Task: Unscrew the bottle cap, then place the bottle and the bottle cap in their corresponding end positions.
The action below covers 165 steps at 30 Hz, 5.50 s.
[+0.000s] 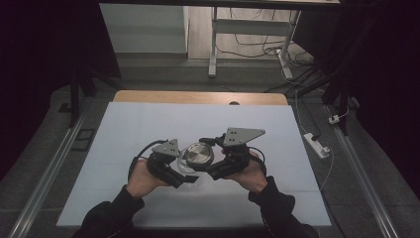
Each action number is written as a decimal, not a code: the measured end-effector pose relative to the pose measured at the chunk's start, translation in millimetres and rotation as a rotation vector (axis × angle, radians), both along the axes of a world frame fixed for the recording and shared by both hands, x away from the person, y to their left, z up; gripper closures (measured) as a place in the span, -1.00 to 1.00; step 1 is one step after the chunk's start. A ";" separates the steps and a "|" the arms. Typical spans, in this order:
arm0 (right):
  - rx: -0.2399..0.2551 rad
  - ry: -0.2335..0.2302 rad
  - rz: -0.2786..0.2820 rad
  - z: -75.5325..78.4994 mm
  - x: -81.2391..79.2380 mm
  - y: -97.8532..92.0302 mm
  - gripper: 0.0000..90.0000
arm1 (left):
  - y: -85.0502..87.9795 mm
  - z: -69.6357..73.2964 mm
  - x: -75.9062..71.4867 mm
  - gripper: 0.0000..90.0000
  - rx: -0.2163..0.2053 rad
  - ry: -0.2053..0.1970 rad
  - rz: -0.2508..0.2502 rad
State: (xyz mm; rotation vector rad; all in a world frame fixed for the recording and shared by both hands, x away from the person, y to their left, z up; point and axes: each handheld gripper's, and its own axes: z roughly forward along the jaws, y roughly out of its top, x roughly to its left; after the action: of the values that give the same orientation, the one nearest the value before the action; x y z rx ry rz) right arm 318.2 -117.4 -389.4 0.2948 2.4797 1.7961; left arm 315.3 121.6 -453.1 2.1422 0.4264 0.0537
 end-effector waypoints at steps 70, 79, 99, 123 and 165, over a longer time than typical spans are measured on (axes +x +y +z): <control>-0.223 0.060 -0.099 -120.5 -20.4 11.2 -0.56 | -23.8 -45.7 87.2 -0.65 0.013 -0.052 0.261; -0.279 0.042 -0.099 -133.4 -16.1 19.4 -0.56 | -22.4 -61.2 92.1 -0.66 0.021 -0.038 0.281; -0.458 0.038 -0.063 -149.7 -16.0 19.4 -0.59 | -32.2 -71.4 90.9 -0.66 0.056 -0.085 0.285; -0.396 0.079 -0.109 -135.4 -15.3 16.0 -0.76 | -24.8 -61.8 89.4 -0.84 0.047 -0.046 0.272; -0.346 0.099 -0.271 -107.7 -11.0 -27.2 -1.00 | 21.9 -45.5 31.6 -1.00 0.000 0.083 0.184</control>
State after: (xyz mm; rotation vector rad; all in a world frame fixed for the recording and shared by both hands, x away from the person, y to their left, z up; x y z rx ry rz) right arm 307.2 -144.6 -497.1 0.6694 2.6030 1.2560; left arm 346.9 143.5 -498.6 2.1052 0.6715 0.0692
